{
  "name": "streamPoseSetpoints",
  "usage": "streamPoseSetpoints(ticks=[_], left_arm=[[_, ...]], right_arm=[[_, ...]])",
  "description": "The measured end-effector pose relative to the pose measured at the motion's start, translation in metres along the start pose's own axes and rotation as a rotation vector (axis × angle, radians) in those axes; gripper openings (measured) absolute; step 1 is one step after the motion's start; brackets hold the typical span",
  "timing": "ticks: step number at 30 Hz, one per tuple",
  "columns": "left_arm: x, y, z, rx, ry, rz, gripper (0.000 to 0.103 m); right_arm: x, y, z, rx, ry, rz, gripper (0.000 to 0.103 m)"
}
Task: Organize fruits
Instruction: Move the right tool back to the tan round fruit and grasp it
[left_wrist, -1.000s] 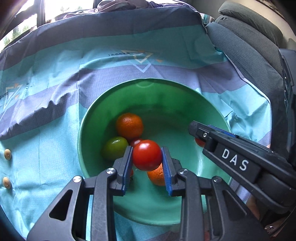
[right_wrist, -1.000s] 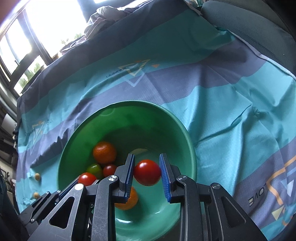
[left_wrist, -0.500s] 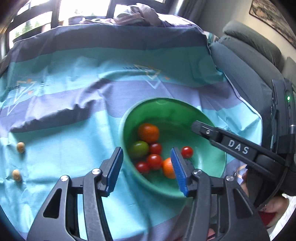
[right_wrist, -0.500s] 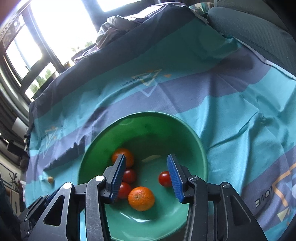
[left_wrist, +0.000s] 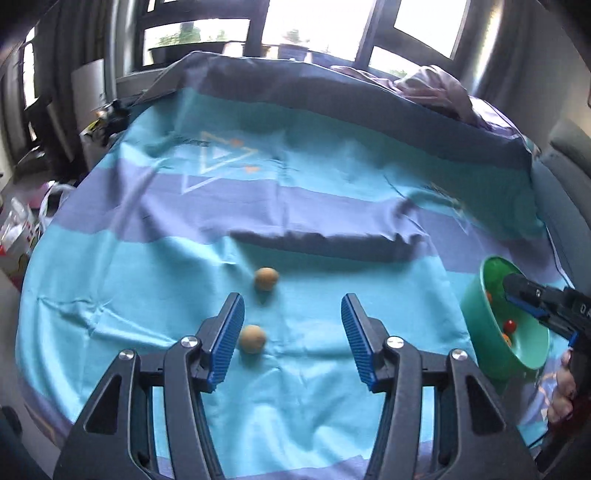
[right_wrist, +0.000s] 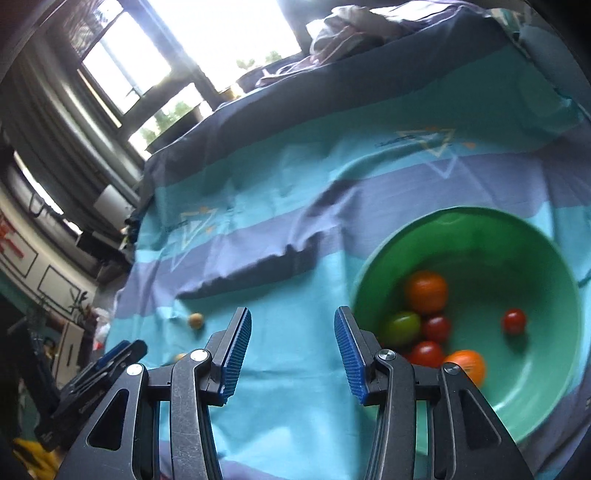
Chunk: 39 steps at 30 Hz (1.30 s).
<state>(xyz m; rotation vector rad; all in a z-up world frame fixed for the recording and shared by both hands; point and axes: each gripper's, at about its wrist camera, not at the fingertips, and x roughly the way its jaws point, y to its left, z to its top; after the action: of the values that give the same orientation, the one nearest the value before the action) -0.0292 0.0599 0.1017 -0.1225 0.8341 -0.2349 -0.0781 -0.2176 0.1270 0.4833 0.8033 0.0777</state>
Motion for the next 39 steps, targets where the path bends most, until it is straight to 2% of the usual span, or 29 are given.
streamPoseSetpoints(ticks=[5, 9, 11, 15, 18, 24, 29, 34, 36, 39], left_arm=[[0.001, 0.045, 0.004, -0.100, 0.022, 0.030, 0.053], [0.005, 0.062, 0.004, -0.116, 0.035, 0.026, 0.050], [0.008, 0.068, 0.005, -0.137, 0.043, 0.009, 0.047], [0.014, 0.073, 0.005, -0.146, 0.057, -0.017, 0.043], [0.015, 0.074, 0.004, -0.147, 0.064, -0.016, 0.042], [0.024, 0.066, 0.002, -0.123, 0.094, -0.033, 0.039], [0.037, 0.049, -0.005, -0.075, 0.135, -0.073, 0.035], [0.054, 0.029, -0.011, -0.007, 0.182, -0.090, 0.032], [0.061, 0.026, -0.012, -0.008, 0.196, -0.108, 0.032], [0.073, 0.026, -0.012, -0.021, 0.221, -0.090, 0.031]], right_arm=[[0.070, 0.063, 0.000, -0.027, 0.196, 0.147, 0.048], [0.129, 0.109, -0.005, -0.123, 0.276, 0.072, 0.047], [0.157, 0.128, -0.009, -0.169, 0.307, 0.043, 0.042], [0.199, 0.145, -0.015, -0.210, 0.360, -0.013, 0.040], [0.216, 0.148, -0.019, -0.216, 0.386, -0.039, 0.033], [0.232, 0.152, -0.023, -0.252, 0.377, -0.064, 0.029], [0.208, 0.138, -0.019, -0.215, 0.337, -0.059, 0.029], [0.149, 0.109, -0.015, -0.189, 0.257, -0.059, 0.029], [0.122, 0.097, -0.016, -0.189, 0.220, -0.062, 0.029], [0.091, 0.082, -0.021, -0.176, 0.176, -0.043, 0.029]])
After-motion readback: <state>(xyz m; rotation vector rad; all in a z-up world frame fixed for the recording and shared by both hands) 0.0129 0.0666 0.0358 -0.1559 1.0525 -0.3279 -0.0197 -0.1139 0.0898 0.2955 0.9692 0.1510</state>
